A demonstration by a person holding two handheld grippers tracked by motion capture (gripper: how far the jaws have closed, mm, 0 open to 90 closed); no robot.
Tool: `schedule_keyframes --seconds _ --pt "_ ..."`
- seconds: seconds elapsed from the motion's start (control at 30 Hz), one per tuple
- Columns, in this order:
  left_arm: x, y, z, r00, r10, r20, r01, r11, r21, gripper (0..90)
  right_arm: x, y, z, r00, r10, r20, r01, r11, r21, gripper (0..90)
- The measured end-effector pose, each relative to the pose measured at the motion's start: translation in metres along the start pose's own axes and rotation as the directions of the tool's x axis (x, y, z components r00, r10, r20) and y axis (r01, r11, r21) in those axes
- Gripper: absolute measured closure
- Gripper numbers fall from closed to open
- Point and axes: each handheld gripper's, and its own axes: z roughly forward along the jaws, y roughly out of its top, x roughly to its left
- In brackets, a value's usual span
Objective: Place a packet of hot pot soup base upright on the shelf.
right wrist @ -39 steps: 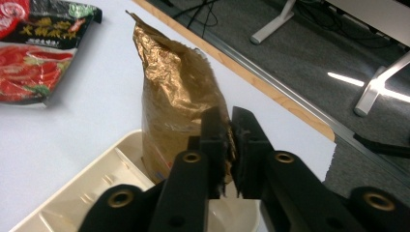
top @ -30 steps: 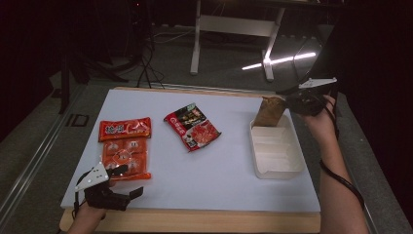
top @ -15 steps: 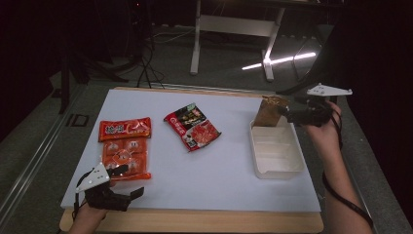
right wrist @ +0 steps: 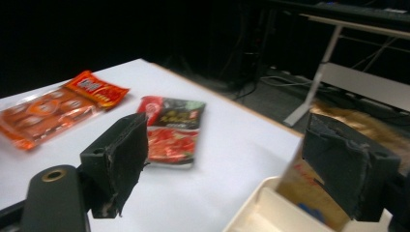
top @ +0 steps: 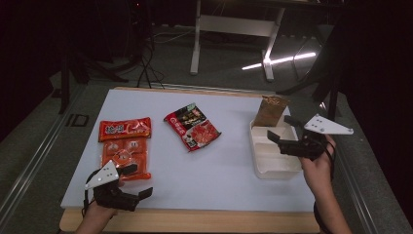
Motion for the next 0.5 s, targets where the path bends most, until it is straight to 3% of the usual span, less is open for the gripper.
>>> schedule_keyframes --seconds 0.13,0.27,0.3,0.37,0.4,0.5 --pt "0.001 -0.005 0.004 0.9994 -0.021 0.026 0.021 0.9998 0.001 0.9 0.01 -0.003 0.006 0.9987 0.008 -0.05 -0.006 0.999 0.046 15.4" --pt "0.0 -0.006 0.006 0.9993 -0.022 0.031 0.022 0.9998 -0.002 0.9 0.02 -0.003 0.013 0.9941 0.026 -0.105 -0.024 1.0 0.014 12.0" --pt "0.0 -0.006 0.006 0.9992 -0.022 0.033 0.022 0.9998 -0.001 0.9 0.025 -0.003 0.02 0.9882 0.045 -0.146 -0.043 0.999 0.016 10.4" --pt "0.0 -0.007 0.007 0.9988 -0.026 0.042 0.026 0.9997 -0.002 0.9 0.03 -0.002 0.027 0.988 0.037 -0.15 -0.035 0.999 0.013 10.3" --pt "0.0 -0.007 0.007 0.9987 -0.027 0.043 0.027 0.9996 -0.003 0.9 0.031 -0.002 0.032 0.9837 0.044 -0.175 -0.039 0.999 0.027 10.7" --pt "0.0 -0.008 0.005 0.9991 -0.023 0.035 0.024 0.9997 -0.01 0.9 0.034 -0.001 0.041 0.9847 0.03 -0.172 -0.027 0.999 0.018 13.3"
